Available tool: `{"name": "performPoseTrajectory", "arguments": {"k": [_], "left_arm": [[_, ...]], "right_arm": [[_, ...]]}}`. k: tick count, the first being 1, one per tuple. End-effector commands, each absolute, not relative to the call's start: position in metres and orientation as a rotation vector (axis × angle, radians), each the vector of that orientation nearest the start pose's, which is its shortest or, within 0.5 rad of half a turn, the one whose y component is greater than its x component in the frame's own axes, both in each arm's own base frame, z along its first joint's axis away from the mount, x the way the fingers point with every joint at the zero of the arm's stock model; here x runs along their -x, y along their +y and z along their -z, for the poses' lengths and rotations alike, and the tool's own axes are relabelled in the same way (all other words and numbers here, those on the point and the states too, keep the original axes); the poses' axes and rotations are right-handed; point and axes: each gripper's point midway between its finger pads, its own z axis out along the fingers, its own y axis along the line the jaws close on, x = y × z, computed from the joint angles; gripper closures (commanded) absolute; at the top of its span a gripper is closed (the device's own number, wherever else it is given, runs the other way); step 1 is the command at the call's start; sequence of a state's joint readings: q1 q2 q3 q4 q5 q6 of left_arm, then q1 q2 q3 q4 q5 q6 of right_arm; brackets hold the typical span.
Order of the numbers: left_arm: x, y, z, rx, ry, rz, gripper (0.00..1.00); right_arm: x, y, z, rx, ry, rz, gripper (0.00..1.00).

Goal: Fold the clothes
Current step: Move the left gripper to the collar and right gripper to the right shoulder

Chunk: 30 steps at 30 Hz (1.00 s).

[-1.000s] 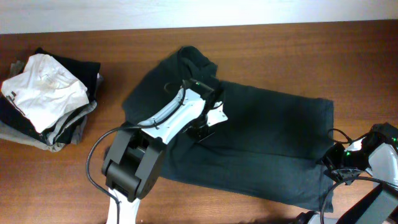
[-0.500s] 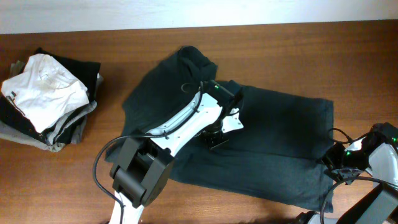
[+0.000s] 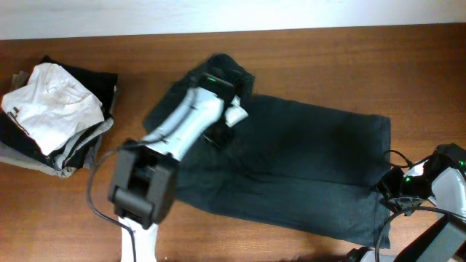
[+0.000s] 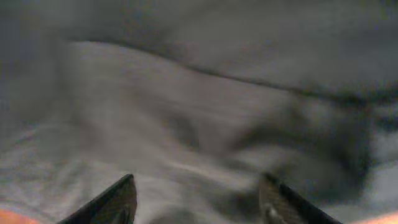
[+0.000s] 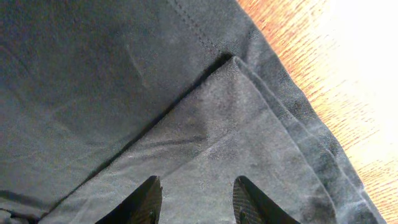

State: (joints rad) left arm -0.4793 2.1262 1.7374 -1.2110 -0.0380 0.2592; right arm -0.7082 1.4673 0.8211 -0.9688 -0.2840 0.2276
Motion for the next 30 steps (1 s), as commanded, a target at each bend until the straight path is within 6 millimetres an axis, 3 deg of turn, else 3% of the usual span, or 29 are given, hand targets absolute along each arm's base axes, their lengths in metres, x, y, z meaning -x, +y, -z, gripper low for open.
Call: {"name": "performPoseTrajectory", "arguments": {"k": [1,2,3,7,11,13,15,18,21,27,30], "left_arm": [[-0.399,-0.152,-0.058,-0.880,2.948,0.083,0.50],[-0.407,-0.149,-0.060,-0.852,2.930,0.112,0.46],[-0.419,-0.146,-0.065,-0.805,2.898,0.161,0.34],[-0.470,-0.145,-0.103,-0.767,2.697,0.228,0.14],[-0.515,-0.158,-0.140,-0.741,2.480,0.232,0.13],[-0.532,-0.172,-0.149,-0.750,2.384,0.284,0.13],[-0.546,-0.176,-0.144,-0.746,2.348,0.283,0.13],[-0.572,-0.182,-0.117,-0.740,2.300,0.277,0.14],[-0.588,-0.192,-0.091,-0.739,2.269,0.284,0.30],[-0.595,-0.198,-0.038,-0.695,2.321,0.314,0.42],[-0.596,-0.199,-0.027,-0.691,2.324,0.317,0.46]], "right_arm": [[-0.212,-0.097,-0.049,-1.284,2.699,-0.573,0.58],[-0.220,-0.091,-0.054,-1.201,2.683,-0.645,0.59],[-0.231,-0.085,-0.062,-1.097,2.656,-0.724,0.59],[-0.260,-0.086,-0.093,-0.933,2.640,-0.702,0.58],[-0.298,-0.076,-0.134,-0.718,2.615,-0.653,0.43],[-0.317,-0.067,-0.155,-0.611,2.589,-0.634,0.39],[-0.328,-0.059,-0.169,-0.545,2.569,-0.626,0.38],[-0.336,-0.050,-0.178,-0.533,2.554,-0.637,0.37],[-0.336,-0.049,-0.177,-0.537,2.558,-0.641,0.37],[-0.332,-0.048,-0.176,-0.547,2.572,-0.648,0.37],[-0.332,-0.048,-0.176,-0.547,2.572,-0.647,0.37]]}}
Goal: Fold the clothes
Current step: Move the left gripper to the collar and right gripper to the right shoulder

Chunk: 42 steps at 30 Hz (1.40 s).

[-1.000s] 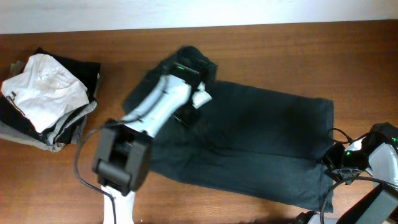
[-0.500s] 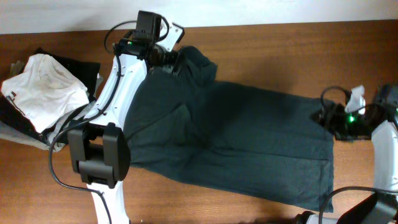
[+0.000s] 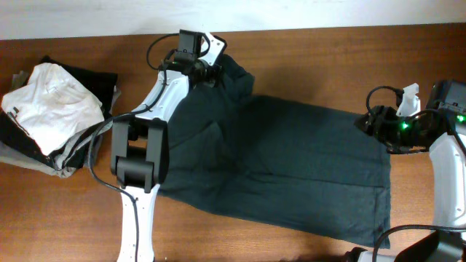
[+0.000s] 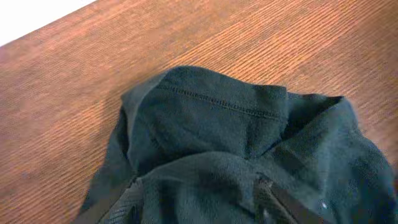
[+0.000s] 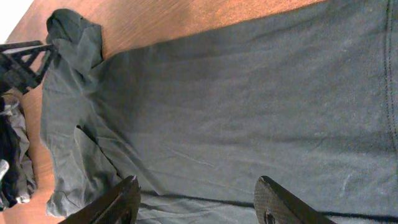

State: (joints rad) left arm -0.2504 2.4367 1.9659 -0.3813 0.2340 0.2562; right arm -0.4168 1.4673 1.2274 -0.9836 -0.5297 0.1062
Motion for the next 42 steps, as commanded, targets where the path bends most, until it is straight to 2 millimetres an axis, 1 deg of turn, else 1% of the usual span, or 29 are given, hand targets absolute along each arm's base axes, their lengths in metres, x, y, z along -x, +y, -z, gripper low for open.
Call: {"name": "performPoseTrajectory", "arguments": {"k": [1,2,3,4,6,8,9,10,12,13,14,15,16,18,20,22,25,26,27,28,30,31,33,37,40,42], "left_arm": [[-0.597,-0.199,-0.026,-0.690,2.325,0.317,0.50],[-0.597,-0.200,-0.026,-0.688,2.325,0.319,0.53],[-0.596,-0.200,-0.024,-0.690,2.327,0.323,0.60],[-0.595,-0.201,-0.023,-0.693,2.330,0.329,0.63],[-0.595,-0.201,-0.019,-0.693,2.336,0.329,0.60],[-0.596,-0.201,-0.016,-0.693,2.330,0.328,0.61],[-0.597,-0.201,-0.017,-0.692,2.325,0.328,0.66],[-0.598,-0.202,-0.018,-0.686,2.324,0.330,0.73],[-0.600,-0.204,-0.023,-0.650,2.323,0.361,0.95],[-0.600,-0.209,-0.028,-0.648,2.313,0.406,1.00],[-0.600,-0.216,-0.039,-0.661,2.293,0.460,1.00],[-0.600,-0.218,-0.046,-0.666,2.288,0.477,1.00],[-0.601,-0.219,-0.057,-0.668,2.283,0.485,1.00],[-0.602,-0.220,-0.080,-0.670,2.287,0.486,1.00],[-0.604,-0.216,-0.097,-0.660,2.300,0.455,1.00],[-0.605,-0.205,-0.107,-0.635,2.336,0.379,1.00],[-0.600,-0.196,-0.112,-0.635,2.381,0.320,1.00],[-0.599,-0.195,-0.112,-0.657,2.377,0.310,0.93],[-0.600,-0.196,-0.112,-0.674,2.366,0.303,0.81],[-0.602,-0.196,-0.110,-0.675,2.360,0.302,0.73],[-0.609,-0.198,-0.106,-0.676,2.337,0.299,0.58],[-0.613,-0.199,-0.100,-0.681,2.327,0.295,0.55],[-0.622,-0.201,-0.084,-0.682,2.310,0.293,0.51],[-0.630,-0.204,-0.048,-0.684,2.316,0.299,0.51],[-0.631,-0.204,-0.035,-0.685,2.324,0.300,0.51],[-0.634,-0.205,-0.033,-0.684,2.315,0.296,0.56]], "right_arm": [[-0.332,-0.048,-0.176,-0.548,2.573,-0.643,0.37],[-0.332,-0.048,-0.176,-0.548,2.573,-0.644,0.37],[-0.332,-0.048,-0.176,-0.548,2.573,-0.644,0.37],[-0.332,-0.048,-0.176,-0.548,2.574,-0.644,0.37],[-0.331,-0.048,-0.175,-0.551,2.577,-0.646,0.37],[-0.330,-0.047,-0.175,-0.554,2.583,-0.649,0.37],[-0.329,-0.047,-0.174,-0.556,2.585,-0.650,0.37],[-0.329,-0.047,-0.174,-0.556,2.586,-0.650,0.37],[-0.329,-0.047,-0.174,-0.556,2.585,-0.650,0.37],[-0.329,-0.048,-0.174,-0.557,2.586,-0.646,0.37],[-0.328,-0.051,-0.172,-0.565,2.594,-0.615,0.37],[-0.327,-0.055,-0.170,-0.574,2.603,-0.581,0.37],[-0.326,-0.060,-0.168,-0.585,2.613,-0.535,0.37],[-0.326,-0.071,-0.164,-0.602,2.624,-0.444,0.37],[-0.328,-0.078,-0.163,-0.606,2.620,-0.395,0.37],[-0.332,-0.080,-0.161,-0.604,2.615,-0.391,0.37],[-0.336,-0.082,-0.152,-0.612,2.630,-0.397,0.37],[-0.336,-0.081,-0.147,-0.619,2.644,-0.410,0.37],[-0.336,-0.080,-0.143,-0.626,2.656,-0.425,0.37],[-0.335,-0.078,-0.139,-0.634,2.673,-0.446,0.38],[-0.331,-0.074,-0.131,-0.654,2.704,-0.482,0.37],[-0.329,-0.072,-0.128,-0.663,2.721,-0.492,0.37],[-0.325,-0.070,-0.123,-0.679,2.746,-0.506,0.37],[-0.317,-0.067,-0.121,-0.698,2.778,-0.521,0.37],[-0.316,-0.066,-0.121,-0.703,2.786,-0.524,0.37],[-0.316,-0.066,-0.121,-0.702,2.786,-0.524,0.37]]}}
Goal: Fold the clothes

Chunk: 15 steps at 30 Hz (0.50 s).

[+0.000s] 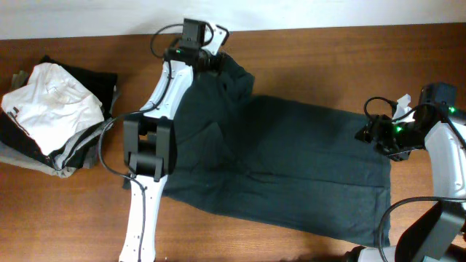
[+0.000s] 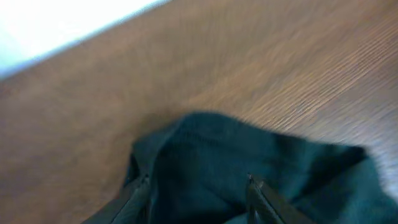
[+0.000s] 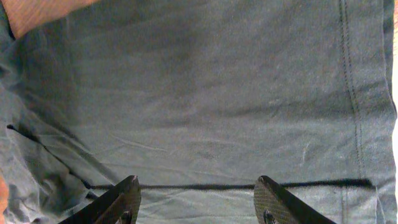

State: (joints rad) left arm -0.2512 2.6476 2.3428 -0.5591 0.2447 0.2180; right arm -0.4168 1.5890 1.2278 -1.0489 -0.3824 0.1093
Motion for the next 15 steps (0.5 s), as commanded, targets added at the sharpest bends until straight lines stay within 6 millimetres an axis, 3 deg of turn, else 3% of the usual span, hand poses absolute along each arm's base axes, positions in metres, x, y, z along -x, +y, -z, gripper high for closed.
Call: {"name": "performPoseTrajectory", "arguments": {"k": [1,5,7,11,12,14,15], "left_arm": [[-0.636,-0.203,-0.033,-0.678,2.310,0.283,0.56],[-0.645,-0.199,-0.033,-0.656,2.287,0.231,0.71],[-0.644,-0.199,-0.030,-0.656,2.293,0.232,0.89],[-0.645,-0.200,-0.040,-0.657,2.276,0.235,1.00],[-0.646,-0.200,-0.045,-0.655,2.267,0.233,0.94],[-0.648,-0.198,-0.048,-0.649,2.258,0.228,0.63],[-0.649,-0.198,-0.048,-0.649,2.258,0.227,0.57]], "right_arm": [[-0.315,-0.066,-0.121,-0.704,2.787,-0.525,0.38],[-0.314,-0.066,-0.120,-0.706,2.792,-0.527,0.38],[-0.314,-0.066,-0.120,-0.707,2.794,-0.527,0.38],[-0.313,-0.065,-0.120,-0.707,2.794,-0.527,0.38],[-0.313,-0.065,-0.120,-0.707,2.795,-0.527,0.38],[-0.313,-0.065,-0.120,-0.709,2.798,-0.529,0.38],[-0.312,-0.065,-0.120,-0.709,2.799,-0.528,0.38]]}}
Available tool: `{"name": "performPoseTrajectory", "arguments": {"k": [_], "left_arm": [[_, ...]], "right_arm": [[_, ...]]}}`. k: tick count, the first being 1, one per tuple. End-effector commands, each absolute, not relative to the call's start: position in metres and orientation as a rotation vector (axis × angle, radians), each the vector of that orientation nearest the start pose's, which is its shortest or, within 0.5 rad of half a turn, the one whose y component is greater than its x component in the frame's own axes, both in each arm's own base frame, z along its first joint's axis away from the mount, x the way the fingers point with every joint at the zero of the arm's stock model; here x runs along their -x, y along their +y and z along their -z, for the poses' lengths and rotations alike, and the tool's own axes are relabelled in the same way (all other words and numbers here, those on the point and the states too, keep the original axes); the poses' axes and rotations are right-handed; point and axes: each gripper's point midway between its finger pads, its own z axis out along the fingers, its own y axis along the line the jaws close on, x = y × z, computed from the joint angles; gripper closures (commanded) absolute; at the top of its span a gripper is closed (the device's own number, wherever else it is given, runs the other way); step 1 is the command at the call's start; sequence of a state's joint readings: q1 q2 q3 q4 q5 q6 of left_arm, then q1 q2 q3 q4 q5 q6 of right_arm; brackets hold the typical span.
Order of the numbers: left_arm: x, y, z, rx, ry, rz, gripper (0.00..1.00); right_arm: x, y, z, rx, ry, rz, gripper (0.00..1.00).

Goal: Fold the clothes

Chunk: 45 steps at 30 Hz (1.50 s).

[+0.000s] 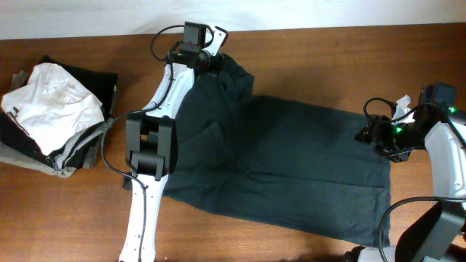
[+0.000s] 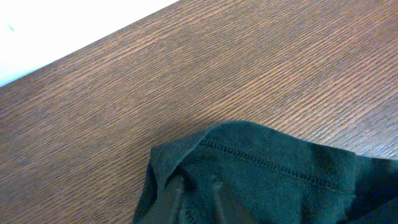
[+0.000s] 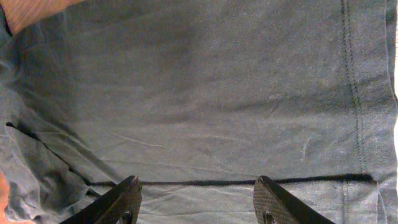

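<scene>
A dark green T-shirt (image 1: 291, 160) lies spread on the wooden table (image 1: 328, 58). Its upper sleeve (image 1: 231, 76) is bunched at the back. My left gripper (image 1: 207, 62) sits at that sleeve's edge. In the left wrist view the hemmed sleeve (image 2: 267, 180) fills the lower frame, and the left gripper (image 2: 196, 202) is shut on its cloth, fingers half buried. My right gripper (image 1: 375, 135) hovers open over the shirt's right end. Its wrist view shows the right gripper (image 3: 199, 205) wide apart above flat cloth, with the stitched hem (image 3: 351, 93) to the right.
A pile of other clothes (image 1: 51, 109), a white garment on top of dark ones, sits at the table's left edge. Bare wood runs along the back of the table. Cables trail from the right arm near the shirt's lower right corner.
The left fingers, wide apart over the sleeve before, now stand close together with sleeve cloth between them. The right gripper stays open over the hem, hardly moved.
First the left arm lay across the shirt's upper left and the right gripper was low at the shirt's lower right corner. Then the left gripper was open at the bunched sleeve and the right gripper high by the right hem. Now the left is shut on the sleeve.
</scene>
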State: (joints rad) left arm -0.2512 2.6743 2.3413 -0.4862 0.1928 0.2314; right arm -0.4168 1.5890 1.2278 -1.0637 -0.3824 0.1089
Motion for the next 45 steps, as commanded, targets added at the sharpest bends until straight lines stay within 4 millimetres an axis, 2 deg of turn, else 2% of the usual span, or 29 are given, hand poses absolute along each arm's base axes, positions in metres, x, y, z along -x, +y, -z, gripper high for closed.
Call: {"name": "performPoseTrajectory", "arguments": {"k": [1,4,8,12,14,17,20,21,26,27,29,30,32,35,37,42,45], "left_arm": [[-0.650,-0.195,-0.048,-0.643,2.261,0.215,0.51],[-0.656,-0.186,-0.044,-0.614,2.261,0.151,0.47],[-0.660,-0.186,-0.031,-0.611,2.251,0.151,0.47],[-0.661,-0.186,-0.031,-0.611,2.251,0.152,0.46],[-0.662,-0.183,-0.030,-0.606,2.250,0.150,0.48],[-0.659,-0.182,-0.018,-0.609,2.276,0.151,0.51],[-0.656,-0.182,-0.008,-0.614,2.300,0.153,0.63],[-0.656,-0.182,-0.007,-0.614,2.301,0.154,0.70],[-0.655,-0.181,-0.009,-0.614,2.303,0.154,0.97],[-0.654,-0.182,-0.011,-0.617,2.306,0.160,1.00],[-0.654,-0.183,-0.028,-0.618,2.295,0.166,1.00],[-0.657,-0.184,-0.065,-0.611,2.254,0.164,1.00],[-0.658,-0.183,-0.091,-0.604,2.222,0.161,1.00],[-0.656,-0.183,-0.118,-0.600,2.199,0.159,0.99],[-0.653,-0.182,-0.121,-0.601,2.208,0.158,0.97],[-0.635,-0.175,-0.104,-0.615,2.314,0.160,0.98],[-0.630,-0.173,-0.103,-0.617,2.336,0.161,0.90]], "right_arm": [[-0.312,-0.065,-0.120,-0.709,2.799,-0.529,0.38],[-0.312,-0.065,-0.120,-0.712,2.802,-0.530,0.38],[-0.309,-0.064,-0.120,-0.717,2.810,-0.534,0.38],[-0.309,-0.064,-0.119,-0.718,2.812,-0.535,0.38],[-0.309,-0.063,-0.119,-0.719,2.813,-0.536,0.38],[-0.308,-0.063,-0.119,-0.720,2.815,-0.537,0.38],[-0.307,-0.063,-0.119,-0.722,2.819,-0.538,0.38],[-0.307,-0.063,-0.119,-0.723,2.820,-0.539,0.38],[-0.304,-0.062,-0.119,-0.729,2.829,-0.543,0.38],[-0.303,-0.061,-0.119,-0.731,2.833,-0.545,0.38],[-0.303,-0.061,-0.119,-0.731,2.833,-0.545,0.38],[-0.307,-0.063,-0.119,-0.721,2.818,-0.537,0.38],[-0.312,-0.065,-0.120,-0.711,2.800,-0.529,0.38],[-0.322,-0.069,-0.122,-0.688,2.763,-0.511,0.38],[-0.327,-0.071,-0.123,-0.676,2.743,-0.503,0.37],[-0.336,-0.075,-0.125,-0.654,2.706,-0.486,0.36],[-0.339,-0.077,-0.126,-0.648,2.695,-0.481,0.35]]}}
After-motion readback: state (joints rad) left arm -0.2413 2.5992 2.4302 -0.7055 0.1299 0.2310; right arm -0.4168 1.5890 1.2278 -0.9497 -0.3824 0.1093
